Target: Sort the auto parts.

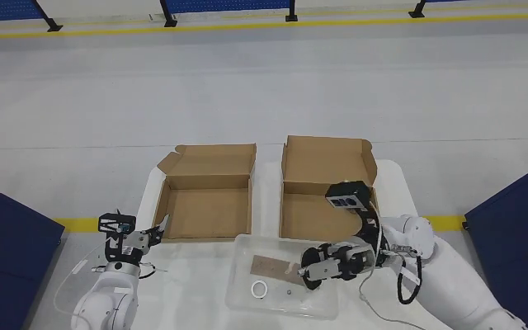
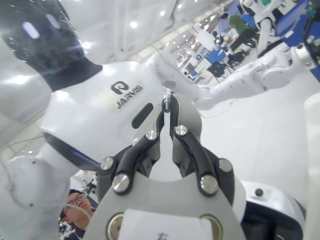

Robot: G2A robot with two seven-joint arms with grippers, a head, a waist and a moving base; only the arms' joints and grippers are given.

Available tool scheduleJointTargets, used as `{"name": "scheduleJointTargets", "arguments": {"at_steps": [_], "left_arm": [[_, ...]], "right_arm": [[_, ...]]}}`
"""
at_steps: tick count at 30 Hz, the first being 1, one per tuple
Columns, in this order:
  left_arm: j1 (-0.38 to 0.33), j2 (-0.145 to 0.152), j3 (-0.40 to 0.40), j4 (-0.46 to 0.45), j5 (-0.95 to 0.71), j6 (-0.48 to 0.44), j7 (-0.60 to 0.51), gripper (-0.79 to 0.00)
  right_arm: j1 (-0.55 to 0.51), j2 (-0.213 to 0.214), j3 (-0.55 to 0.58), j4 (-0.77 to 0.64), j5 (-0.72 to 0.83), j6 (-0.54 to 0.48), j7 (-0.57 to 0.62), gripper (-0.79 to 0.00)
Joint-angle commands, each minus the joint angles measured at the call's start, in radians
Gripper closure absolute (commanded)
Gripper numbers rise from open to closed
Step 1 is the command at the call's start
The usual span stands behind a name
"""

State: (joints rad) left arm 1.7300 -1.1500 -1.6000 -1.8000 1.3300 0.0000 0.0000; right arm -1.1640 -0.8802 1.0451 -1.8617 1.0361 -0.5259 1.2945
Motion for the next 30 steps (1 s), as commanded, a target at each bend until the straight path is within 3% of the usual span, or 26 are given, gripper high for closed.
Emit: {"name": "scheduleJointTargets", "arguments": {"at_steps": [1, 5, 19, 30], "left_arm": [[0.000, 0.000, 0.000, 0.000, 0.000, 0.000, 0.000, -0.785], [0.000, 0.000, 0.000, 0.000, 0.000, 0.000, 0.000, -0.785], [0.000, 0.000, 0.000, 0.000, 0.000, 0.000, 0.000, -0.785], [0.000, 0.000, 0.000, 0.000, 0.000, 0.000, 0.000, -0.785]], "right_arm": [[-0.014, -0.004, 0.022, 0.002, 0.083, 0.022, 0.022, 0.000], [-0.045, -0.017, 0.058, 0.018, 0.194, 0.059, 0.059, 0.000], [-0.060, -0.024, 0.063, -0.002, 0.221, 0.079, 0.025, 0.000], [-0.101, -0.058, 0.067, 0.001, 0.527, 0.196, 0.110, 0.000]]}}
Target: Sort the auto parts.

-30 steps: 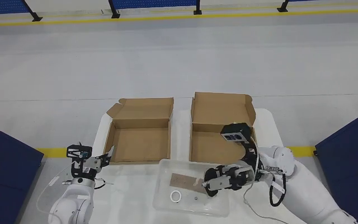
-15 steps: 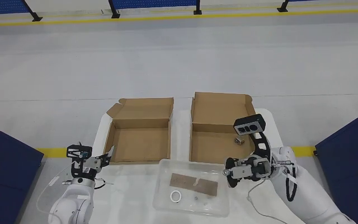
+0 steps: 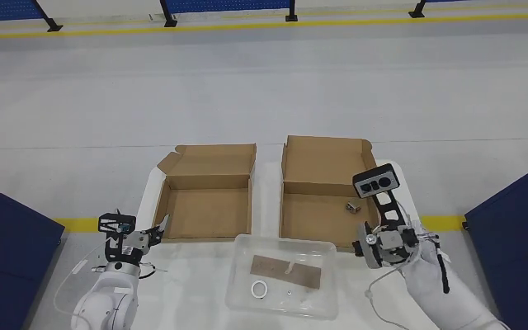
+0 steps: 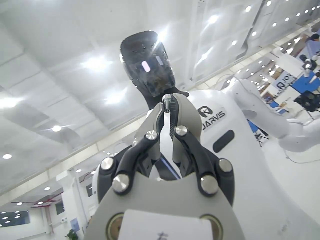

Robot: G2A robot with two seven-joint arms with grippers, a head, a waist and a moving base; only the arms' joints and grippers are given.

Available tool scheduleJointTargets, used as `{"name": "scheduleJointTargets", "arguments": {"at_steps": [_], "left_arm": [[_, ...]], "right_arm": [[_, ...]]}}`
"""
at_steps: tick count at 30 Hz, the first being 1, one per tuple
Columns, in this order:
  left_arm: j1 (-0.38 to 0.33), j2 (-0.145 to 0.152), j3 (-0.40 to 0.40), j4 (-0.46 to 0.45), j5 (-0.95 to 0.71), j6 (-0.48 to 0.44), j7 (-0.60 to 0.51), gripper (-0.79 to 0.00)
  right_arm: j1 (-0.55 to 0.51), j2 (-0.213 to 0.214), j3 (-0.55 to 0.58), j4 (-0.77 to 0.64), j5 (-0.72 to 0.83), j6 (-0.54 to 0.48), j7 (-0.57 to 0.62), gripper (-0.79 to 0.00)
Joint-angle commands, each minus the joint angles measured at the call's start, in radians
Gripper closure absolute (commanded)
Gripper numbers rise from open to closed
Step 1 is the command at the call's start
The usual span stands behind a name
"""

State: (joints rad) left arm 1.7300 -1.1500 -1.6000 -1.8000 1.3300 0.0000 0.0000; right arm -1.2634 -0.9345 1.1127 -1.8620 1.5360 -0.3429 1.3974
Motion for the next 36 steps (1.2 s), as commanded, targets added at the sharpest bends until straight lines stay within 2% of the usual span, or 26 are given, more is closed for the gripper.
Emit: {"name": "scheduleJointTargets", "arguments": {"at_steps": [1, 6, 12, 21, 30, 36], "left_arm": [[0.000, 0.000, 0.000, 0.000, 0.000, 0.000, 0.000, -0.785], [0.000, 0.000, 0.000, 0.000, 0.000, 0.000, 0.000, -0.785], [0.000, 0.000, 0.000, 0.000, 0.000, 0.000, 0.000, -0.785], [0.000, 0.000, 0.000, 0.000, 0.000, 0.000, 0.000, -0.785], [0.000, 0.000, 0.000, 0.000, 0.000, 0.000, 0.000, -0.785], [0.000, 0.000, 0.000, 0.000, 0.000, 0.000, 0.000, -0.785]], "right_arm": [[-0.003, -0.007, -0.001, 0.004, 0.040, 0.021, 0.010, 0.000], [-0.013, -0.023, -0.004, 0.003, 0.094, 0.068, 0.007, 0.000], [-0.021, -0.037, 0.010, 0.012, 0.088, 0.104, -0.021, 0.000], [-0.023, -0.040, 0.019, 0.011, 0.085, 0.105, -0.023, 0.000], [-0.036, -0.048, 0.063, -0.008, -0.064, 0.112, -0.097, 0.000], [-0.047, -0.056, 0.082, -0.018, -0.082, 0.122, -0.100, 0.000]]}}
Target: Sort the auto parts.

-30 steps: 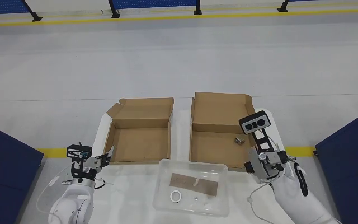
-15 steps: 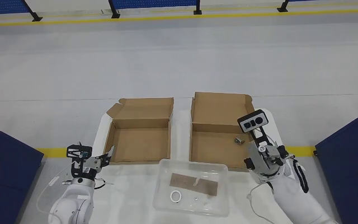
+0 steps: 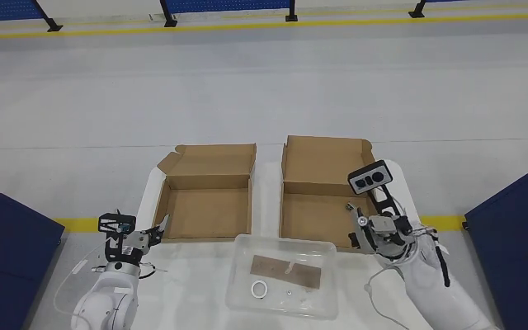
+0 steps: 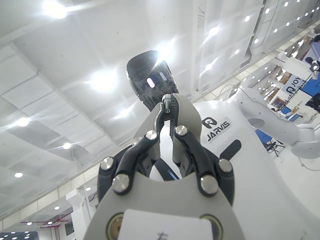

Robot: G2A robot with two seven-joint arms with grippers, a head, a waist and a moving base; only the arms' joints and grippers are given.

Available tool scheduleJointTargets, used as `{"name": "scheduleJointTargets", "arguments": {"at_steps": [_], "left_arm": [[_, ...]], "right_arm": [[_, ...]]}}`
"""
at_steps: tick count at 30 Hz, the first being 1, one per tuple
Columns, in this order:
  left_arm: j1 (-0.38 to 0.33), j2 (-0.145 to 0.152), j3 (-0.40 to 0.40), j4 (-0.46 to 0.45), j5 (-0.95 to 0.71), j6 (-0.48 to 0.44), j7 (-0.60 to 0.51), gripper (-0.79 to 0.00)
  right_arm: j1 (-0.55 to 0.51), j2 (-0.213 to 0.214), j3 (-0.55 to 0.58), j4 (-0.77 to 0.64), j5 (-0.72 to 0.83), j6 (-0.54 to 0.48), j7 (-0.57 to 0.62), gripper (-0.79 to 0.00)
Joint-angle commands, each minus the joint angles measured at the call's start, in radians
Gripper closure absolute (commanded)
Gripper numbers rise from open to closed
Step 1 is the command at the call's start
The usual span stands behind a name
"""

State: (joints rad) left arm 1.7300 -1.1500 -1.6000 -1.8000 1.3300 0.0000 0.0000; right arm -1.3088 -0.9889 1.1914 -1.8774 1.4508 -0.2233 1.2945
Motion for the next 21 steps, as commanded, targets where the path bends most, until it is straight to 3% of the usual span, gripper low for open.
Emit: {"name": "scheduleJointTargets", "arguments": {"at_steps": [1, 7, 21], "left_arm": [[0.000, 0.000, 0.000, 0.000, 0.000, 0.000, 0.000, -0.785], [0.000, 0.000, 0.000, 0.000, 0.000, 0.000, 0.000, -0.785], [0.000, 0.000, 0.000, 0.000, 0.000, 0.000, 0.000, -0.785]], "right_arm": [[-0.006, -0.005, 0.001, -0.010, 0.027, 0.008, 0.009, 0.000], [-0.013, -0.021, 0.009, -0.033, 0.114, 0.035, 0.030, 0.000], [-0.008, -0.051, 0.024, -0.144, 0.132, 0.064, -0.018, 0.000]]}}
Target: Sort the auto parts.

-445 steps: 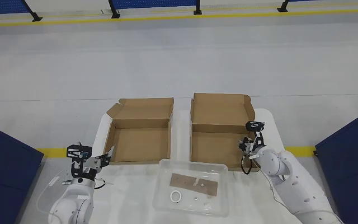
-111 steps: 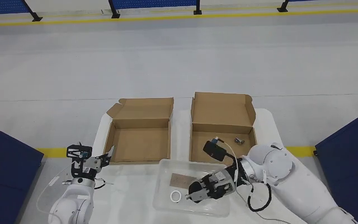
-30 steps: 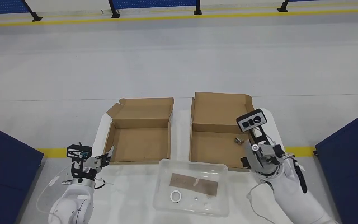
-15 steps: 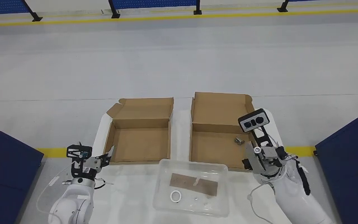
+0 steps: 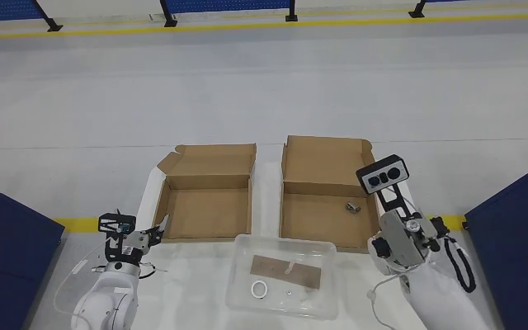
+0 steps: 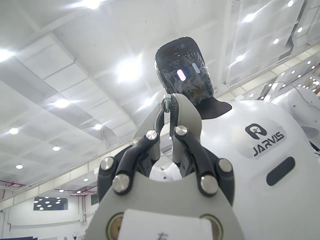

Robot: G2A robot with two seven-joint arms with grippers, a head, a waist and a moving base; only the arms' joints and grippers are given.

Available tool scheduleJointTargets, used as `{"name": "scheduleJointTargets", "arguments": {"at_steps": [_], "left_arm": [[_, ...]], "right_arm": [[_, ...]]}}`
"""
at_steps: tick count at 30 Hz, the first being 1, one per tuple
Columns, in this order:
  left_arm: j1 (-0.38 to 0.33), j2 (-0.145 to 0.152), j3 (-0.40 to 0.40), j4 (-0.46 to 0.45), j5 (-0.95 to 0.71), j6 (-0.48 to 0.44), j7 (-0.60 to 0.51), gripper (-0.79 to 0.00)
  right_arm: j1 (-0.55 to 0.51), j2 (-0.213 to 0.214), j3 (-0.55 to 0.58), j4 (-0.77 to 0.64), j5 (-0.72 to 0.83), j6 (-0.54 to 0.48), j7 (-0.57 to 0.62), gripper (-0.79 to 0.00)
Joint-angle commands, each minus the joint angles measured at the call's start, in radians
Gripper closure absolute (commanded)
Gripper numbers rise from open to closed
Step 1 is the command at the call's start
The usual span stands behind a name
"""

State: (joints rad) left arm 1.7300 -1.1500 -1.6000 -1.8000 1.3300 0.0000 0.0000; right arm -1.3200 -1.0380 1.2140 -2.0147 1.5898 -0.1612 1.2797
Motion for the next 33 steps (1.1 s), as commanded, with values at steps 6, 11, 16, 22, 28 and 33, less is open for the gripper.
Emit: {"name": "scheduleJointTargets", "arguments": {"at_steps": [6, 11, 16, 22, 28, 33], "left_arm": [[0.000, 0.000, 0.000, 0.000, 0.000, 0.000, 0.000, -0.785], [0.000, 0.000, 0.000, 0.000, 0.000, 0.000, 0.000, -0.785], [0.000, 0.000, 0.000, 0.000, 0.000, 0.000, 0.000, -0.785], [0.000, 0.000, 0.000, 0.000, 0.000, 0.000, 0.000, -0.785], [0.000, 0.000, 0.000, 0.000, 0.000, 0.000, 0.000, -0.785], [0.000, 0.000, 0.000, 0.000, 0.000, 0.000, 0.000, -0.785]], "right_arm": [[0.010, -0.014, 0.008, -0.025, -0.030, 0.008, -0.013, 0.000], [0.013, -0.020, 0.022, -0.024, -0.082, 0.007, -0.011, 0.000], [0.006, -0.025, 0.038, -0.009, -0.138, 0.003, -0.008, 0.000], [-0.003, -0.031, 0.060, -0.004, -0.178, 0.002, -0.023, 0.000], [-0.013, -0.038, 0.072, 0.007, -0.185, 0.003, -0.027, 0.000], [-0.016, -0.048, 0.061, 0.014, -0.130, 0.009, -0.005, 0.000]]}}
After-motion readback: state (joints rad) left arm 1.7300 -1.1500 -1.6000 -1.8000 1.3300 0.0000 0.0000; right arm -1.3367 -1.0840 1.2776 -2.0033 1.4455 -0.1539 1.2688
